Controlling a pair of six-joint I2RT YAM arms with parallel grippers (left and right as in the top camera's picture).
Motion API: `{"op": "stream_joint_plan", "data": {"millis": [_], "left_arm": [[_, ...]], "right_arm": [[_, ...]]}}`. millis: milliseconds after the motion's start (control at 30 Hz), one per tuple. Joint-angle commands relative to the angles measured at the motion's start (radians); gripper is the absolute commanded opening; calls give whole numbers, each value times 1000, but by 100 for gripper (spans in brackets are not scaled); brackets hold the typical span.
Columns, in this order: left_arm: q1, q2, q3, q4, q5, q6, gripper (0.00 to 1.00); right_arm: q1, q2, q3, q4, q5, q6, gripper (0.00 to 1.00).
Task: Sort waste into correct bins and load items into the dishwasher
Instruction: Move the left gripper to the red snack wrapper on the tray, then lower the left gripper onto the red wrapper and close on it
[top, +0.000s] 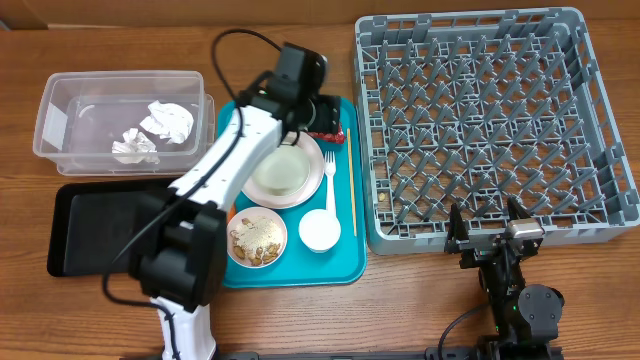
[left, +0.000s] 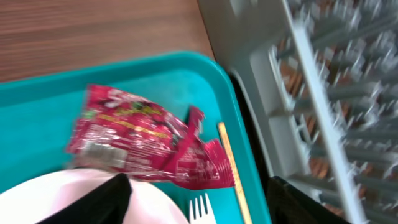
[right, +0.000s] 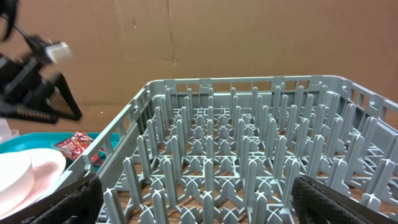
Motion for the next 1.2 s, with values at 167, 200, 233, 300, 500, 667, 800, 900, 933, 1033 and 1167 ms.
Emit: {"op": "stream_joint_plan", "data": {"millis": [167, 200, 233, 300, 500, 667, 800, 900, 933, 1033, 1167], "left_arm": [[-53, 71, 15, -7, -125, 152, 80], [-53, 73, 15, -7, -126, 153, 80], [-54, 75, 15, -6, -125, 161, 80], [-55, 79, 15, -5, -130, 185, 80], [-58, 83, 2, -5, -152, 309, 84], [-61, 83, -3, -11, -151, 423, 90], [-68, 83, -3, -26, -152, 472, 90], [-70, 83, -11, -30, -153, 489, 89], [-70, 83, -16, -29, -152, 489, 89], [-70, 83, -31, -27, -150, 489, 89], [-70, 83, -63, 5, -147, 489, 89]], "right_arm": [[0, -11, -11, 5, 2, 0, 100], [0, -11, -11, 5, 2, 0, 100], [0, -11, -11, 5, 2, 0, 100], [0, -11, -11, 5, 2, 0, 100], [0, -11, -11, 5, 2, 0, 100], [0, -11, -11, 5, 2, 0, 100], [0, -11, -11, 5, 2, 0, 100], [0, -11, -11, 5, 2, 0, 100], [0, -11, -11, 5, 2, 0, 100], [0, -11, -11, 5, 2, 0, 100], [0, -11, -11, 5, 2, 0, 100]]}}
